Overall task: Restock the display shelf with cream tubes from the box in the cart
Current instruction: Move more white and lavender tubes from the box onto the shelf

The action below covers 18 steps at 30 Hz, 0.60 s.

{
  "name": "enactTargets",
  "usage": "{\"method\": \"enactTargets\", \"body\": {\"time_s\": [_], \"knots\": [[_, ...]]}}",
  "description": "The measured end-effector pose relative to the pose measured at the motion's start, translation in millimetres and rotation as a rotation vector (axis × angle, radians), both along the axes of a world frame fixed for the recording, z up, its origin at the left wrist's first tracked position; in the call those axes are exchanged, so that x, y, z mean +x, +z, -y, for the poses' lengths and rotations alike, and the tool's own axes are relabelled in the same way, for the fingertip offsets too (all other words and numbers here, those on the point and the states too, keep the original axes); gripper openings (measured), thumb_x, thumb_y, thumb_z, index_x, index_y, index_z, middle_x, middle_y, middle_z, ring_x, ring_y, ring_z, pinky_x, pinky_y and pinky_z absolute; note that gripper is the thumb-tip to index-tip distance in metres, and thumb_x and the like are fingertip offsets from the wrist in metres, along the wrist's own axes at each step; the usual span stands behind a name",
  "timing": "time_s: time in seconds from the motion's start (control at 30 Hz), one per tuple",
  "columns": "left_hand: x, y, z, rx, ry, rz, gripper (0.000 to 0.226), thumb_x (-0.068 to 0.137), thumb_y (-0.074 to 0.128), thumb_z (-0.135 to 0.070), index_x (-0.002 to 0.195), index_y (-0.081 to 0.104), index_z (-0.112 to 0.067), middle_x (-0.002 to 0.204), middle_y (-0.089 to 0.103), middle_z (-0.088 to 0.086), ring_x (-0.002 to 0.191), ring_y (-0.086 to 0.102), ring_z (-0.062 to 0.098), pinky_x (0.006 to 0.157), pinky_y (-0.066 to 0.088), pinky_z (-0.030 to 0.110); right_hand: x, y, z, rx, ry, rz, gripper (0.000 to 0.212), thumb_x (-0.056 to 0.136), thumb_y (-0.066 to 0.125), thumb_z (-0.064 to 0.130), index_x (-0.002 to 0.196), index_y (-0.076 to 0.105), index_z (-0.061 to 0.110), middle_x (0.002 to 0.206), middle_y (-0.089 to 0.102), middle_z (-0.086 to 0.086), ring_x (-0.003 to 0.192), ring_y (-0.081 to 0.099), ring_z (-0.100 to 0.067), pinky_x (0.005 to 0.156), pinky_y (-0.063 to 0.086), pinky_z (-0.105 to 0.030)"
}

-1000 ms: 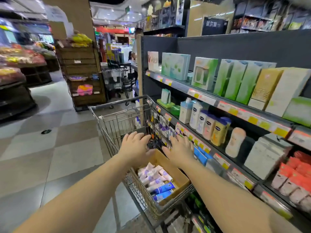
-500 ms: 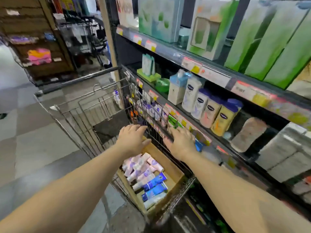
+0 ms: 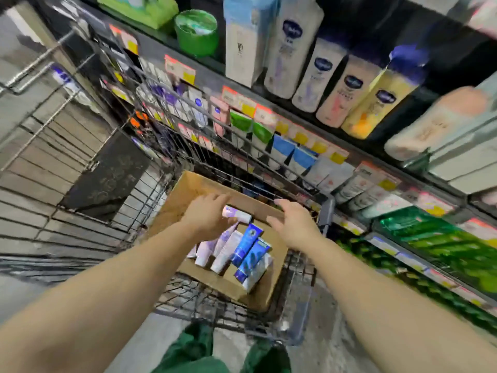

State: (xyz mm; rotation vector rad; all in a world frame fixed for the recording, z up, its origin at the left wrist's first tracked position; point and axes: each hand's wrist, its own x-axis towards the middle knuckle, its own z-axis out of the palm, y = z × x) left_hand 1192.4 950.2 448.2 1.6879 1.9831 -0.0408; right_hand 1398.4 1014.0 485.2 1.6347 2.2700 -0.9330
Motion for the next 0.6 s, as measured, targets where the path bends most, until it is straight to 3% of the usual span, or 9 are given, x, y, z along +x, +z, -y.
{"method": "enactTargets", "body": {"time_s": [0.17, 0.33, 0.53, 0.6], "knots": [[9.1, -63.6, 18.4, -0.166, -0.024, 0.099, 0.066, 0.089, 0.057, -0.052, 0.145, 0.037, -0.023, 0.141, 0.05, 0.01, 0.128, 0.046, 0.03, 0.104, 0.038, 0.036, -0.2, -40.2, 7.3, -0.068, -0.068, 0.031, 0.05, 0.096, 0.053, 0.033, 0.142, 0.043, 0.016, 0.142, 0.049, -0.011, 0.13, 0.044, -0.028, 0.106, 0.035, -0.032], [36.1, -114.8, 35.2, -0.338, -0.038, 0.217, 0.066, 0.089, 0.059, -0.047, 0.146, 0.036, -0.022, 0.141, 0.051, 0.009, 0.129, 0.046, 0.029, 0.1, 0.039, 0.035, 5.2, -83.8, 9.7, -0.125, -0.095, 0.076, 0.047, 0.098, 0.049, 0.028, 0.143, 0.041, 0.017, 0.141, 0.047, -0.015, 0.129, 0.044, -0.031, 0.103, 0.036, -0.034], [70.1, -150.5, 50.5, -0.489, -0.006, 0.318, 0.052, 0.09, 0.062, -0.032, 0.136, 0.047, -0.014, 0.132, 0.058, 0.01, 0.119, 0.055, 0.026, 0.095, 0.04, 0.029, 1.9, -118.9, 13.0, -0.143, -0.069, 0.062, 0.046, 0.097, 0.053, 0.023, 0.141, 0.042, 0.021, 0.138, 0.048, -0.01, 0.129, 0.044, -0.028, 0.094, 0.035, -0.03], [78.9, -159.3, 54.5, -0.539, 0.025, 0.354, 0.048, 0.088, 0.063, -0.035, 0.129, 0.052, -0.015, 0.123, 0.063, 0.007, 0.113, 0.058, 0.026, 0.091, 0.039, 0.027, 0.7, -127.1, 15.3, -0.146, -0.06, 0.042, 0.047, 0.096, 0.054, 0.023, 0.141, 0.043, 0.02, 0.138, 0.047, -0.01, 0.128, 0.044, -0.028, 0.094, 0.034, -0.03]]}}
